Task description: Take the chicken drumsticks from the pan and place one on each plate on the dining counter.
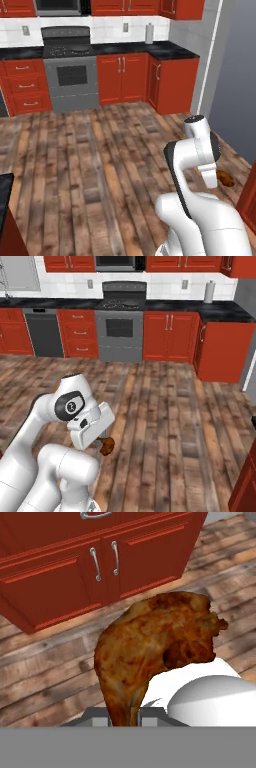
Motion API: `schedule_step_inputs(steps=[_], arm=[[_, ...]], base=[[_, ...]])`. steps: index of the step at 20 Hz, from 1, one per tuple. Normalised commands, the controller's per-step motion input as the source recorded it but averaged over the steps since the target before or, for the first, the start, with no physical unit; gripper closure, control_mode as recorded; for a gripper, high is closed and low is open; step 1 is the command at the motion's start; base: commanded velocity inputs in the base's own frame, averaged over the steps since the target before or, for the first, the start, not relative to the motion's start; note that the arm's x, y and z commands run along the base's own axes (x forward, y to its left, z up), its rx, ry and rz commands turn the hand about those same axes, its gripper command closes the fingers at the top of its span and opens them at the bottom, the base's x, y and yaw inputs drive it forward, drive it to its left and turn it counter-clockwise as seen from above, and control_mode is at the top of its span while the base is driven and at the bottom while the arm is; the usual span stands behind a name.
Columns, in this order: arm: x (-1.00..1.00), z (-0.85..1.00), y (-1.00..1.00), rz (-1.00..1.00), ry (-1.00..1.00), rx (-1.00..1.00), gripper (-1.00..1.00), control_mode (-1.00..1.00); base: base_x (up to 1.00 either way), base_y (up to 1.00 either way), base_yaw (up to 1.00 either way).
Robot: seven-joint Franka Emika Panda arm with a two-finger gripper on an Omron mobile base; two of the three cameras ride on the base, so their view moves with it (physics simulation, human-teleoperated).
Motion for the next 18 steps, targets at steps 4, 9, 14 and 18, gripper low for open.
schedule_step_inputs(steps=[4, 9, 14, 18], arm=[[0.0, 0.0, 0.0, 0.0, 0.0, 0.0, 1.0, 1.0], [0.0, 0.0, 0.0, 0.0, 0.0, 0.0, 1.0, 1.0], [0.0, 0.0, 0.0, 0.0, 0.0, 0.0, 1.0, 1.0], [0.0, 0.0, 0.0, 0.0, 0.0, 0.0, 1.0, 1.0]], base=[[-1.0, 0.27, 0.04], [-1.0, 0.63, 0.0], [-1.0, 0.72, 0.0], [-1.0, 0.72, 0.0]])
